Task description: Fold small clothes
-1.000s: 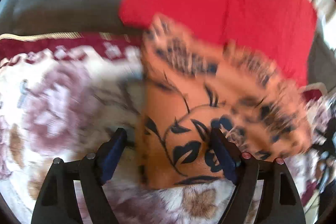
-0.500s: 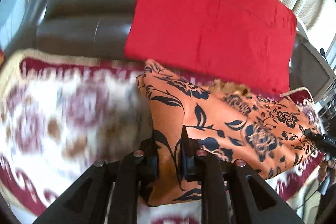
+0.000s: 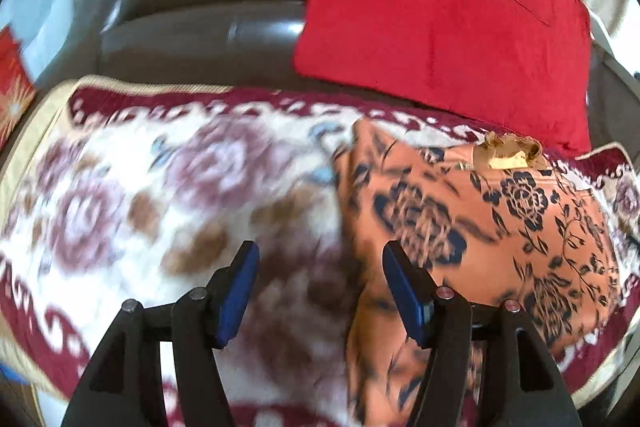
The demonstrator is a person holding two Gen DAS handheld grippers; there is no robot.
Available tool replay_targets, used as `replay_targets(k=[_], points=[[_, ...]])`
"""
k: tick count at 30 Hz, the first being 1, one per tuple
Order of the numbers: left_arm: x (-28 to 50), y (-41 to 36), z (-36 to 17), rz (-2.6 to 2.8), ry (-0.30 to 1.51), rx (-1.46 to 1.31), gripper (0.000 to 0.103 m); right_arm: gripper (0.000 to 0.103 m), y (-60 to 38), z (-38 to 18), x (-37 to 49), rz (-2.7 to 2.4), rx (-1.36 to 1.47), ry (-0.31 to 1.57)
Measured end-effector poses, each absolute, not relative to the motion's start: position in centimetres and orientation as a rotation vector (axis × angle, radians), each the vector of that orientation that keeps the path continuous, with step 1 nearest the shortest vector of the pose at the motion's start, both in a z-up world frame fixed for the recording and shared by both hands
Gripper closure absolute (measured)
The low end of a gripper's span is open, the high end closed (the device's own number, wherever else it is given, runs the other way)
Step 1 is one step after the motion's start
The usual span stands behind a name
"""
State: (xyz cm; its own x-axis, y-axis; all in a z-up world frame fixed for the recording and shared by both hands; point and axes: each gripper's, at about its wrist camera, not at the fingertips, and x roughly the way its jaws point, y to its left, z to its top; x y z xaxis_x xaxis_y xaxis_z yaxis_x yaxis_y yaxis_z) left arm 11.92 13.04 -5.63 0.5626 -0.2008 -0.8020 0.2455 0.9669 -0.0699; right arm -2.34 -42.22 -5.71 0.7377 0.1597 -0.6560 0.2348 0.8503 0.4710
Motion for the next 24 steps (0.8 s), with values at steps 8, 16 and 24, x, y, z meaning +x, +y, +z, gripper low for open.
replay_targets(k=[8, 16, 24], points=[[16.6, 10.1, -7.7, -0.283, 0.935, 0.082, 0.038, 0.031, -40.2, -8.8, 6.6, -0.096, 0.245, 0.877], [18.3, 9.7, -9.0, -0.296, 0.942, 0.077, 0.038, 0.045, -40.7, -10.3, 7.6, -0.102, 0.234, 0.912], [19.0, 10.4, -8.8, -0.295, 0.924, 0.035, 0.038, 0.089, -40.1, -9.5, 7.4, -0.148, 0.164, 0.905]])
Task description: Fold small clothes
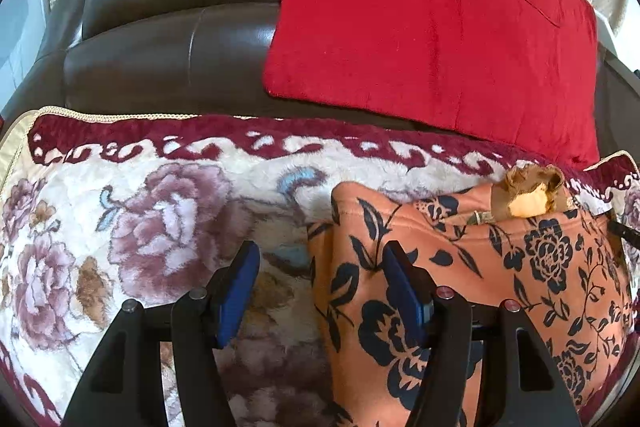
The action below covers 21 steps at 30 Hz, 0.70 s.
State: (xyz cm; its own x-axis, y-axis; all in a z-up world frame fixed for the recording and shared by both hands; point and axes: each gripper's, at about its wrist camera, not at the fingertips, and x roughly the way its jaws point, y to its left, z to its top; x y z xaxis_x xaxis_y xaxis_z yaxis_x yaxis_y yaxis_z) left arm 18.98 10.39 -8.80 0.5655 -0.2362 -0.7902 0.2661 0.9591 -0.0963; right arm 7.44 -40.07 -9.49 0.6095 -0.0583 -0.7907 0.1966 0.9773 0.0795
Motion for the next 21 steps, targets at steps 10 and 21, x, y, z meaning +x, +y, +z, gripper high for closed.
replay_targets(k=[10, 21], points=[[19.7, 7.5, -8.9, -0.277, 0.965, 0.165, 0.1, 0.095, -39.8, -10.3, 7.9, -0.141, 0.157, 0.946], [17.8, 8.4, -2.9, -0.22, 0.721, 0.115, 0.1, 0.096, -40.1, -1.9, 8.1, -0.244, 0.025, 0.711]])
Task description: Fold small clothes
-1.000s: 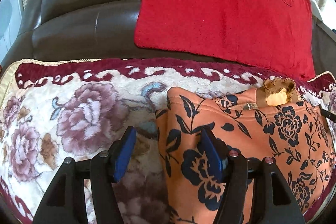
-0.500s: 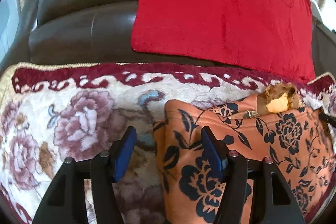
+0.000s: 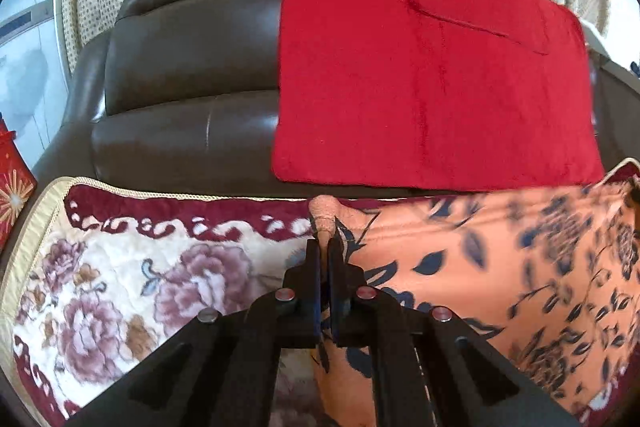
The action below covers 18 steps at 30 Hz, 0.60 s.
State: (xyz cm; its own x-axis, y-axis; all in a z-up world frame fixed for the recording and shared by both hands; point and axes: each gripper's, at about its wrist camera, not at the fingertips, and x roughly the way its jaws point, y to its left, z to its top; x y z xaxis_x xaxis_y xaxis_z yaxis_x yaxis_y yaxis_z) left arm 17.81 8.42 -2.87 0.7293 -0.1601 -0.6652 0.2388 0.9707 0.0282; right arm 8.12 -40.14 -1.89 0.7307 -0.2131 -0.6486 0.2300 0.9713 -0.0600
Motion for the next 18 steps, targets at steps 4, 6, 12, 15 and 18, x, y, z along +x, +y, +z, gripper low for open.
replay_targets(k=[4, 6, 12, 15, 18], points=[[21.7, 7.5, -8.6, -0.2, 0.943, 0.153, 0.099, 0.094, -42.0, -7.1, 12.9, -0.229, 0.096, 0.866], [22.1, 7.0, -10.8, -0.186, 0.989, 0.219, 0.094, 0.091, -41.7, -11.2, 14.3, -0.224, 0.089, 1.003], [19.3, 9.9, -6.3, -0.132, 0.888, 0.138, 0.063, 0.022, -42.2, -8.6, 9.3, -0.269, 0.206, 0.891], [15.9, 11.3, -3.2, -0.149, 0.825, 0.071, 0.053, 0.022, -42.3, -4.3, 5.6, -0.177, 0.374, 0.779], [12.3, 10.7, -2.0, -0.206, 0.783, 0.075, 0.042, 0.02, -40.2, -2.2, 2.7, 0.034, 0.558, 0.716]])
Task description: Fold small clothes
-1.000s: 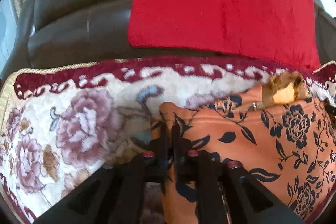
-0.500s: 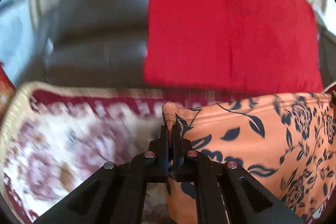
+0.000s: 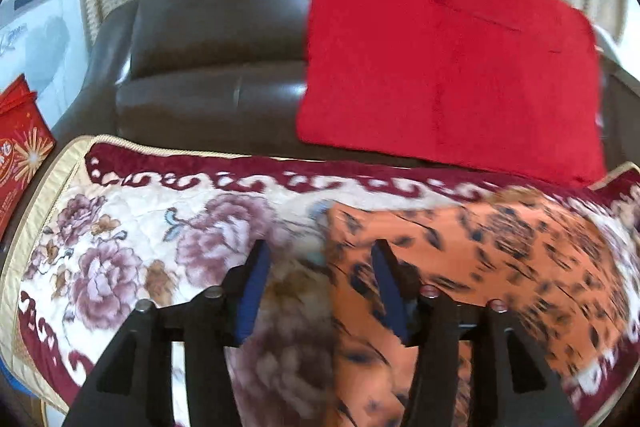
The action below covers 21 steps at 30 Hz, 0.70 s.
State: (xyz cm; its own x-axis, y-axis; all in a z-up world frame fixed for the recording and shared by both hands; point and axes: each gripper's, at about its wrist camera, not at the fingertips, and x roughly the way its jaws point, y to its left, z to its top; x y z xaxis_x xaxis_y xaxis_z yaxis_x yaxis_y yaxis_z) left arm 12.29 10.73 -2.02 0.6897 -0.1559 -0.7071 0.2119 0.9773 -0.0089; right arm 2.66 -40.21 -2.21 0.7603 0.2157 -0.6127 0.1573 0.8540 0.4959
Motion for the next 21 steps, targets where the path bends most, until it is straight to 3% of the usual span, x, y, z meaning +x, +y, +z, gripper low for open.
replay_targets(k=[3, 6, 7, 8, 9, 10, 11, 13, 14, 21], points=[[9.5, 9.0, -3.6, -0.244, 0.768, 0.125, 0.038, 0.015, -36.9, -3.8, 0.5, 0.172, 0.692, 0.709], [8.6, 8.1, -9.3, -0.16, 0.933, 0.255, 0.039, 0.016, -36.0, -11.1, -1.9, 0.061, 0.841, 0.866], [8.4, 8.6, -11.3, -0.152, 0.993, 0.257, 0.038, 0.02, -36.1, -13.1, -3.2, 0.035, 0.861, 0.889], [7.6, 9.7, -11.5, -0.169, 0.937, 0.183, 0.038, 0.04, -36.1, -14.0, -5.4, 0.038, 0.878, 0.816], [7.3, 10.3, -11.0, -0.168, 0.945, 0.161, 0.037, 0.052, -36.3, -14.0, -7.0, 0.012, 0.891, 0.805], [7.2, 10.6, -10.5, -0.171, 0.956, 0.157, 0.037, 0.052, -36.5, -13.7, -8.0, 0.005, 0.918, 0.819], [7.1, 10.7, -9.5, -0.159, 0.939, 0.166, 0.037, 0.05, -36.9, -13.2, -8.7, -0.013, 0.93, 0.82], [6.9, 10.5, -7.6, -0.134, 0.883, 0.19, 0.038, 0.025, -37.2, -12.0, -10.0, -0.058, 0.945, 0.791], [6.7, 10.4, -6.9, -0.142, 0.868, 0.18, 0.038, 0.007, -37.0, -11.8, -10.4, -0.079, 0.956, 0.779], [5.3, 5.5, -4.2, -0.311, 0.849, 0.078, 0.035, 0.005, -37.3, -13.6, -11.9, -0.087, 1.192, 0.695]])
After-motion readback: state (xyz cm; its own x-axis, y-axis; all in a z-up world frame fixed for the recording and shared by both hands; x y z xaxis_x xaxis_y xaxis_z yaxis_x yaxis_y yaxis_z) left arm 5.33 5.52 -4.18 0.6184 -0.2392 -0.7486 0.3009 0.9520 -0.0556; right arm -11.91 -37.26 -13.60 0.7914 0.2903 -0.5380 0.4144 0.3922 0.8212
